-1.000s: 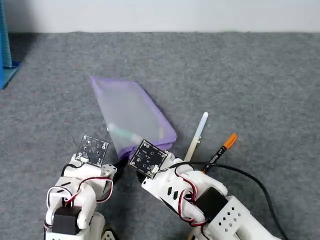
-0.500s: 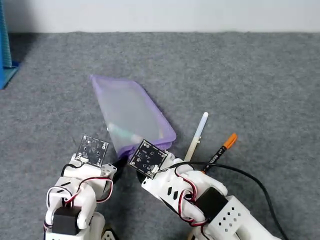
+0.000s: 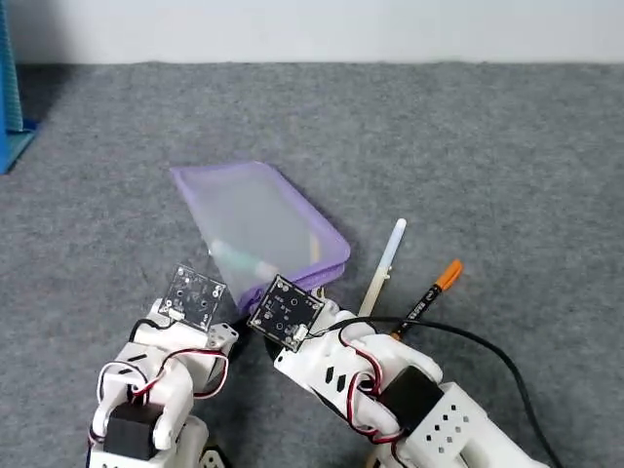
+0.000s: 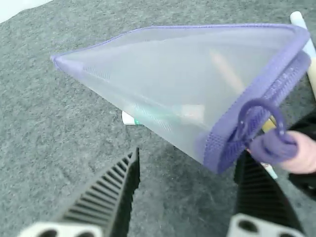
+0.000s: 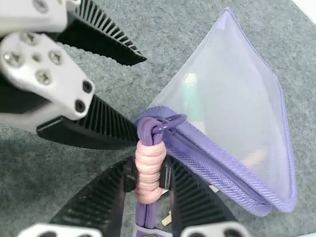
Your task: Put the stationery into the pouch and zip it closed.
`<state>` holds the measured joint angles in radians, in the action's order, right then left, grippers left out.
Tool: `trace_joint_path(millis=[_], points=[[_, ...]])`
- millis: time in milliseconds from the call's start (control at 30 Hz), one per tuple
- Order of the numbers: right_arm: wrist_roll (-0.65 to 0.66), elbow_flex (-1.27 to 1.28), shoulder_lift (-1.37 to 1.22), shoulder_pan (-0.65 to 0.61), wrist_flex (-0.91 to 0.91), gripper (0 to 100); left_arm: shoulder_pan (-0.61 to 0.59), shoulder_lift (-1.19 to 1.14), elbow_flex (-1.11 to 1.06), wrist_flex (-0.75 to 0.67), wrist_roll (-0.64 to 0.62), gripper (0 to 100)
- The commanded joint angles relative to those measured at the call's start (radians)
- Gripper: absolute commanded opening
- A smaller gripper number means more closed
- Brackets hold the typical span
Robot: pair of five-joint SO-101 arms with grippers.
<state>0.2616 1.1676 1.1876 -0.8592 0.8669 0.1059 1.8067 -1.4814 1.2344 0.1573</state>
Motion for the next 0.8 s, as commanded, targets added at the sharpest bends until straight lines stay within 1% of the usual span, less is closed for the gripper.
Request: trace_joint_path(millis=[0,600,700,767], points=[[0.002,-0.014,0.028,-0.002,-0.01,0.8,0.008,0.014,0.065,-0.009,0.006,29],[0.002,-0.015,0.028,-0.002,0.03,0.8,0.005,0.015,0.068,-0.012,0.006,29],[0.002,-0.017,0.03,-0.002,0.03,0.8,-0.06,0.015,0.068,-0.02,0.008,29],[0.002,-0.017,0.03,-0.002,0.03,0.8,-0.118,0.015,0.064,-0.058,0.008,29]])
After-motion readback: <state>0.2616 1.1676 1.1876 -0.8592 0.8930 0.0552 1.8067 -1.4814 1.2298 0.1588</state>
